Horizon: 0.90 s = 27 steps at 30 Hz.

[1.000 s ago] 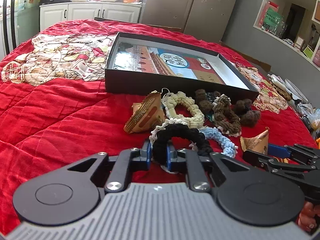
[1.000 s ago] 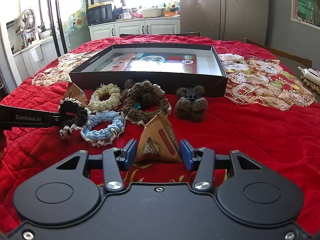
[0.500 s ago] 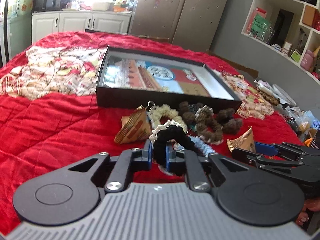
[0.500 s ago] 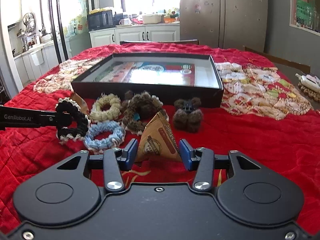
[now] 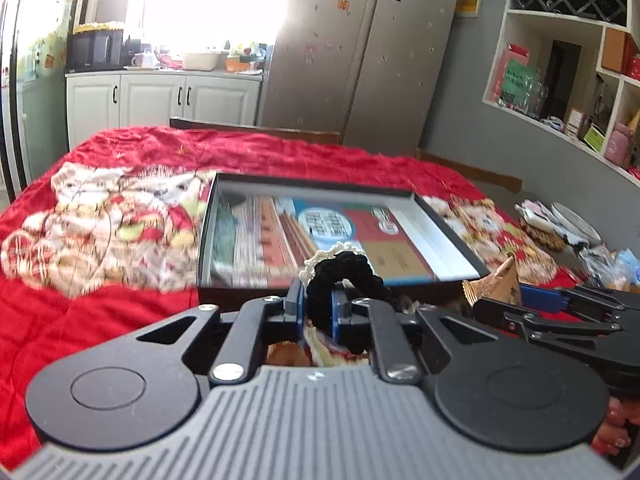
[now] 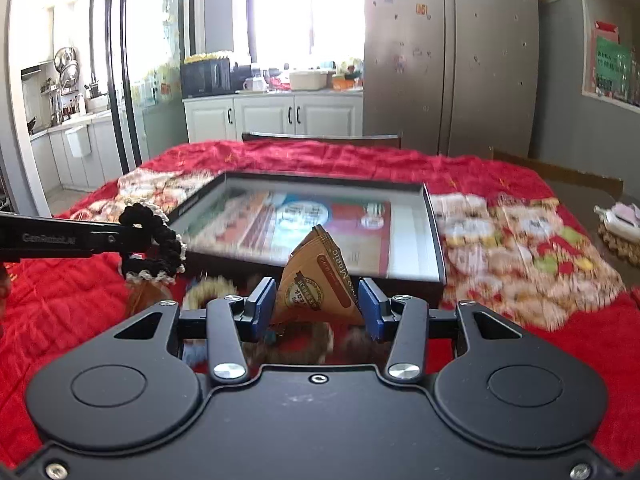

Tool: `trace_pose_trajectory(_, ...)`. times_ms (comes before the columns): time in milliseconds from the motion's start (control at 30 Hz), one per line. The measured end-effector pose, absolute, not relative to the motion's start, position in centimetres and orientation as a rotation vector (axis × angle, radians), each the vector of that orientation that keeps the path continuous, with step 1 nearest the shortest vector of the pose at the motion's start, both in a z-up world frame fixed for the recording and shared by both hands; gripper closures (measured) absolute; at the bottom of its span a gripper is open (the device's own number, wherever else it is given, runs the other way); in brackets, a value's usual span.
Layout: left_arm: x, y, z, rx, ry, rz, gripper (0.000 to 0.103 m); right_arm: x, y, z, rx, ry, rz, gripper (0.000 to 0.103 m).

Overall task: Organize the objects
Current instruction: 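Carry scrunchie in left tool while right tool carries triangle over black box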

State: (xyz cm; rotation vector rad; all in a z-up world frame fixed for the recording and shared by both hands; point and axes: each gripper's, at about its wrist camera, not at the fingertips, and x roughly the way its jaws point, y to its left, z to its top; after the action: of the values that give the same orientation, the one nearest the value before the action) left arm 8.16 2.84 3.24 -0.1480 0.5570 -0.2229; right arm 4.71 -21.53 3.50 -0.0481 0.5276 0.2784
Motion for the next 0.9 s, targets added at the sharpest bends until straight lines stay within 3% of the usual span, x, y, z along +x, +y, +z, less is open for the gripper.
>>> trace_pose_trajectory(900, 23.9, 2.4, 2.5, -0.186, 0.558, -0.061, 0.087, 22.7, -18.2, 2.8, -0.022, 0.537, 0.2, 0.059)
